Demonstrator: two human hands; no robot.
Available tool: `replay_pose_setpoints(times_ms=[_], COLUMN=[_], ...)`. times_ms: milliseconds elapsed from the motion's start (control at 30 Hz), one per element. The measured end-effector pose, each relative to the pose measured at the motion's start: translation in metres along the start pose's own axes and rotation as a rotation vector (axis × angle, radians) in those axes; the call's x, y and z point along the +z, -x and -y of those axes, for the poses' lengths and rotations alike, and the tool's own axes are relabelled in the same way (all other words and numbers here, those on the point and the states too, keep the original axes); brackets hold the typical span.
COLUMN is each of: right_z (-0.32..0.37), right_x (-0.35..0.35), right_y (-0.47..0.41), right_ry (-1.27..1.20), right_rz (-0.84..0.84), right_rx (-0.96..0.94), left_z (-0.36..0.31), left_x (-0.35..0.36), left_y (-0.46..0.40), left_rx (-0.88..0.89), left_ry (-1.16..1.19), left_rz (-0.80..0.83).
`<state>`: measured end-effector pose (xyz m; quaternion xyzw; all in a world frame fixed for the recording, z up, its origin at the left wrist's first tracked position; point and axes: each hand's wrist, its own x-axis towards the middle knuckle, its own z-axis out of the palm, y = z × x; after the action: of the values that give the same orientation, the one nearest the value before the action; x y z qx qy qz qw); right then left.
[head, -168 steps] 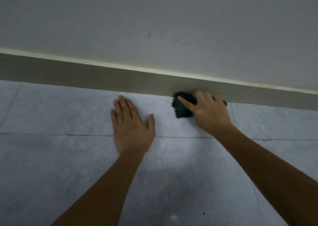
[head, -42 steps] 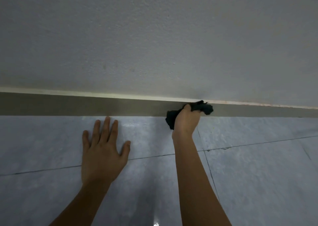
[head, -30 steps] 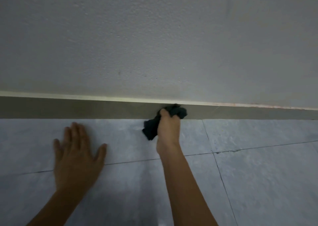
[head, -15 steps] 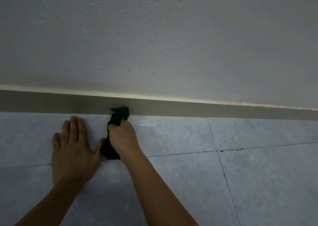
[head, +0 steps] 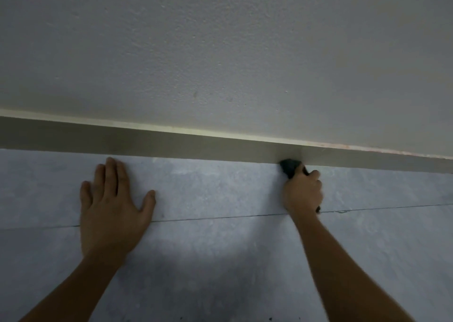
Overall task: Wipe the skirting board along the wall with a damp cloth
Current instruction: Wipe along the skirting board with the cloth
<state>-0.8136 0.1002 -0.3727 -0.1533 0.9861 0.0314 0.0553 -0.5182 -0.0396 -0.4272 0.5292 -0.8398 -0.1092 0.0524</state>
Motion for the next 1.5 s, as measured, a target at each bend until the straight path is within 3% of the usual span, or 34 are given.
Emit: replay_pose_setpoints(times_ms=[100,233,367,433,567,667,767,933,1000,1067,1133,1200,1267,1400,1500], right_z=[0.043,0.097,0.083,0.050,-0.022,-0.033,-0.004,0.059,0.054,0.029,-0.005,-0.036,-0.054,-0.031,0.016], right_x=[0.009,0.020,0.021,0.023,0.023,0.026,0.030,0.039,0.039,0.034,0.028,0.016,0.003,0.006,0.017], right_y=[0.043,0.105,0.094,0.069,0.011,-0.005,0.014,0.077,0.071,0.048,0.015,-0.022,-0.050,-0.045,0.005], right_ry=[-0.110,-0.146,-0.061,-0.026,-0.043,-0.022,-0.061,-0.094,-0.109,-0.083,-0.076,-0.106,-0.117,-0.154,-0.152], right_rz=[0.025,0.082,0.033,-0.032,-0.097,-0.105,-0.135,-0.071,-0.079,-0.105,-0.131,-0.092,-0.021,-0.019,-0.053], right_rx=[-0.157,-0.528,-0.718,-0.654,-0.166,0.025,0.008,-0.436,-0.484,-0.395,-0.182,0.057,0.174,0.196,0.043], left_z=[0.000,0.001,0.000,0.000,-0.001,0.000,-0.001,0.003,0.005,0.005,0.004,0.003,0.002,0.005,0.002], left_x=[0.000,0.001,-0.001,-0.001,-0.001,0.000,0.000,0.003,0.006,0.008,0.011,0.012,0.012,0.015,0.011], left_y=[-0.001,-0.001,0.000,-0.001,-0.002,-0.003,-0.003,-0.001,-0.002,-0.004,-0.006,-0.006,-0.007,-0.009,-0.009], left_rx=[-0.001,0.003,0.007,0.001,0.009,0.011,0.014,0.009,0.005,-0.009,-0.017,-0.009,0.006,-0.002,-0.003], left_ry=[-0.001,0.002,0.007,0.010,0.016,0.020,0.025,0.021,0.027,0.054,0.068,0.079,0.070,0.054,0.050], left_rz=[-0.002,0.002,0.003,0.003,-0.004,-0.001,-0.004,0.014,0.018,0.018,0.022,0.007,-0.012,0.005,0.011])
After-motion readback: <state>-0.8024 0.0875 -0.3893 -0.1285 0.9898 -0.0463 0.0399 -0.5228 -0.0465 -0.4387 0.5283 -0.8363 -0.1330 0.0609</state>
